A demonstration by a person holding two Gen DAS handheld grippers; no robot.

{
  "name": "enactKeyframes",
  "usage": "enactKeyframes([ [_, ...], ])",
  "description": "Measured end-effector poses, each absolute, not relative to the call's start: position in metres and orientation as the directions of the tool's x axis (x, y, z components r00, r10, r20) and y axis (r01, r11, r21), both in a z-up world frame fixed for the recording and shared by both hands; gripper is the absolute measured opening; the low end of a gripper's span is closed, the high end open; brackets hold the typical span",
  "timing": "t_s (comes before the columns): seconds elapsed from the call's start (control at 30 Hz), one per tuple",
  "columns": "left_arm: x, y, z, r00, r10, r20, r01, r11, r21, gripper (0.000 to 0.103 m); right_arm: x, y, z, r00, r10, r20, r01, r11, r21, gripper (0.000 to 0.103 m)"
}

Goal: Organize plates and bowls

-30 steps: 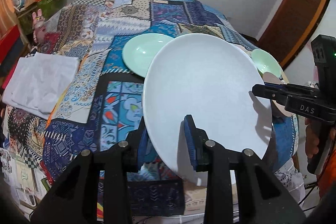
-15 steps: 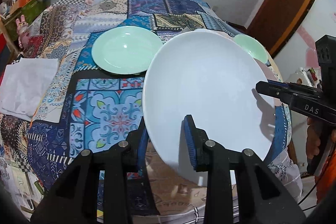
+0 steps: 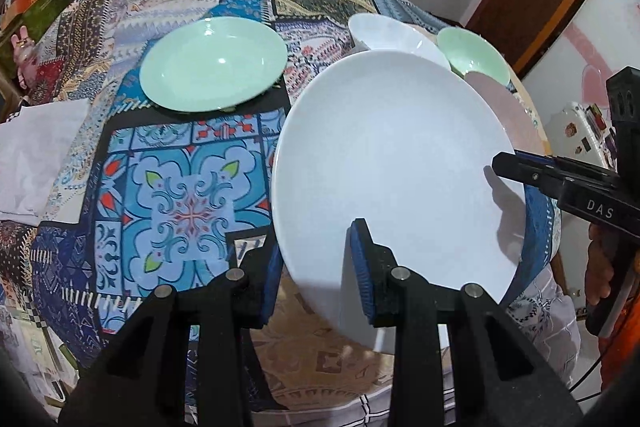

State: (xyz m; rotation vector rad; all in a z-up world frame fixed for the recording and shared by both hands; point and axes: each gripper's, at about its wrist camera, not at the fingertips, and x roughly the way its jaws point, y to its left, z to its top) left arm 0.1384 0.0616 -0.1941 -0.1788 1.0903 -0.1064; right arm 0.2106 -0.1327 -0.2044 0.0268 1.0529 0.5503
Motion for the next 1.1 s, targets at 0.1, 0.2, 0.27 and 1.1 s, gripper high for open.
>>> enactKeyframes([
  [0.1, 0.14, 0.057, -0.198, 0.451, -0.173, -0.876, 0.007, 0.982, -0.19, 0.032, 0.21, -0.137, -0.21, 0.367, 0.44, -0.82, -0.403, 0.869, 0.286, 0.025],
  [0.2, 0.144, 0.054, -0.205, 0.432, -0.178, -0.884, 0.01, 0.981, -0.192, 0.032, 0.209, -0.14, -0.215, 0.362, 0.436, -0.824, -0.392, 0.873, 0.29, 0.025],
  [0.27, 0.146, 0.052, -0.208, 0.423, -0.179, -0.889, 0.011, 0.981, -0.192, 0.032, 0.209, -0.142, -0.218, 0.357, 0.434, -0.827, -0.386, 0.875, 0.292, 0.025],
  [1.1, 0.161, 0.036, -0.23, 0.411, -0.126, -0.903, 0.045, 0.992, -0.118, 0.034, 0.197, -0.152, -0.234, 0.363, 0.395, -0.844, -0.373, 0.892, 0.257, 0.028],
])
